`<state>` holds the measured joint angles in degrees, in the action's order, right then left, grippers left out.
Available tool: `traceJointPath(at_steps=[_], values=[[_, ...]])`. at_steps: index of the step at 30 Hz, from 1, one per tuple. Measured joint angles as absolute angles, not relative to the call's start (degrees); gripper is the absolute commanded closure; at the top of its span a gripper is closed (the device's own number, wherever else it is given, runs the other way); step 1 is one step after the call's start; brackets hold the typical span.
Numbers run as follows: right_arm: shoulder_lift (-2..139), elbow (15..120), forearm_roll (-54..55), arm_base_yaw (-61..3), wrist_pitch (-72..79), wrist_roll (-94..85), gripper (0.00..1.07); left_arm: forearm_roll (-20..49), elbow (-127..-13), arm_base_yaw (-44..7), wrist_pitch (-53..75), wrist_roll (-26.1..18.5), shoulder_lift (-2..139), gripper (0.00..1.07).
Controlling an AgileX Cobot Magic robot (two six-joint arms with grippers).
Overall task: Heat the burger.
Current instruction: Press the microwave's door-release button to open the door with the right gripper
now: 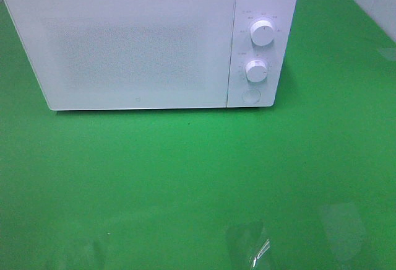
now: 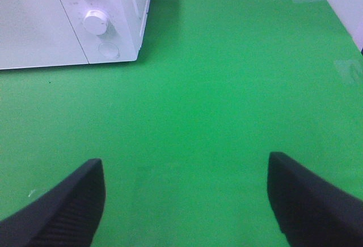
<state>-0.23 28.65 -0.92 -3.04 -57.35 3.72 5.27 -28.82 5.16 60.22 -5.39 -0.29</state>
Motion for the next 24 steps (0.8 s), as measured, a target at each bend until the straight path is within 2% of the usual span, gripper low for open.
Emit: traceJointPath(at_steps=[24], values=[[-0.2, 28.6, -1.7, -3.0, -57.4, 4.8, 0.31, 5.3, -28.8, 5.2, 60.2, -5.4, -0.3, 0.09]])
